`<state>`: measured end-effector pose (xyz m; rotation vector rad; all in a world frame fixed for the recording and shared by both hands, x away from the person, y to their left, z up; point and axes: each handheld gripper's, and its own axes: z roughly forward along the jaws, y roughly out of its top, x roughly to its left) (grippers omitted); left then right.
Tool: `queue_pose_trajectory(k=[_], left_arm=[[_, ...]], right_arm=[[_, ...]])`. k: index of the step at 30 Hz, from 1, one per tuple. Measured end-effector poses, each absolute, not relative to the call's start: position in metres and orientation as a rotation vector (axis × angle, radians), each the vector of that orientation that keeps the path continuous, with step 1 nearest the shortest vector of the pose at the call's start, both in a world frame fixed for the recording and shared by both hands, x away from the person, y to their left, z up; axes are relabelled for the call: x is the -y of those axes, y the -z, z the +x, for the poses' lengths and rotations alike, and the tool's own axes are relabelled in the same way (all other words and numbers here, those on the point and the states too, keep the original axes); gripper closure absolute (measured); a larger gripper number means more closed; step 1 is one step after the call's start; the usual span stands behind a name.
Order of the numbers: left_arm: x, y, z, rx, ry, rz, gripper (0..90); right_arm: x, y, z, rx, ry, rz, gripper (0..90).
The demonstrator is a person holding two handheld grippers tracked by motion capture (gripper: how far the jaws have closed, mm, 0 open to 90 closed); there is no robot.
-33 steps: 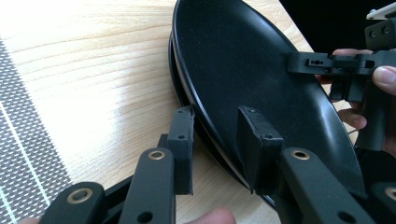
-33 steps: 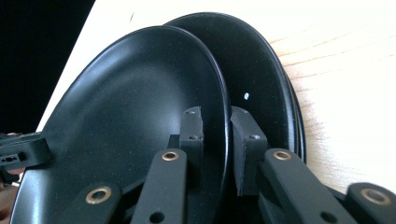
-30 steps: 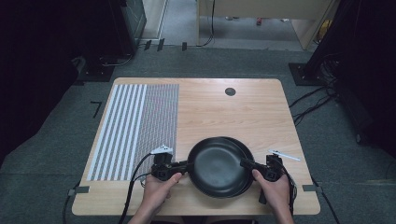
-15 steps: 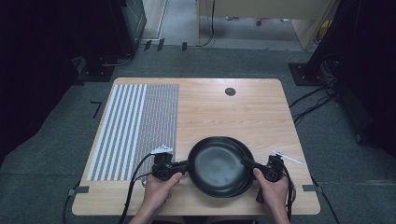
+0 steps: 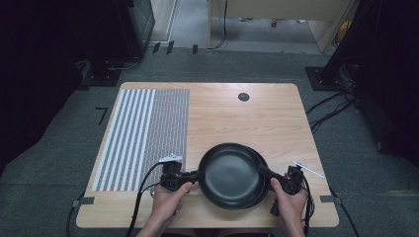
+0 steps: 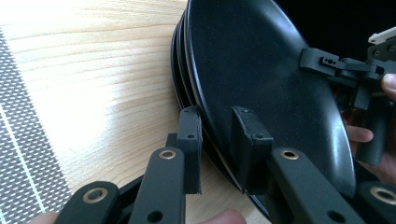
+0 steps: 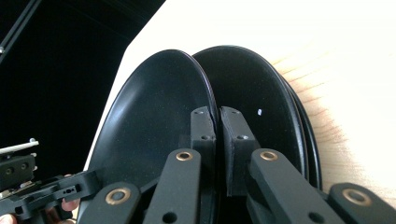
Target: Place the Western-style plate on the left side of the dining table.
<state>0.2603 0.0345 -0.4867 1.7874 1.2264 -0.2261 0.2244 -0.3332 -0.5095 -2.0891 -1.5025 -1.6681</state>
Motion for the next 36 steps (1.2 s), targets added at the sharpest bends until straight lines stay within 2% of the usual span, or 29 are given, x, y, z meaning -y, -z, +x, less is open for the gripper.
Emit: queue_pose_trajectory(k=[12, 36], left_arm=[[-0.036, 0.483, 0.26, -1.23, 0.245, 1.792, 75.8], [-0.065, 0.457, 0.266, -1.225, 0.183, 1.797, 75.8]], right_arm=[[0.332, 0.506, 0.223, 1.513, 1.671, -2.08, 85.0], [0.306, 0.489, 0.237, 1.514, 1.692, -2.027, 84.8]])
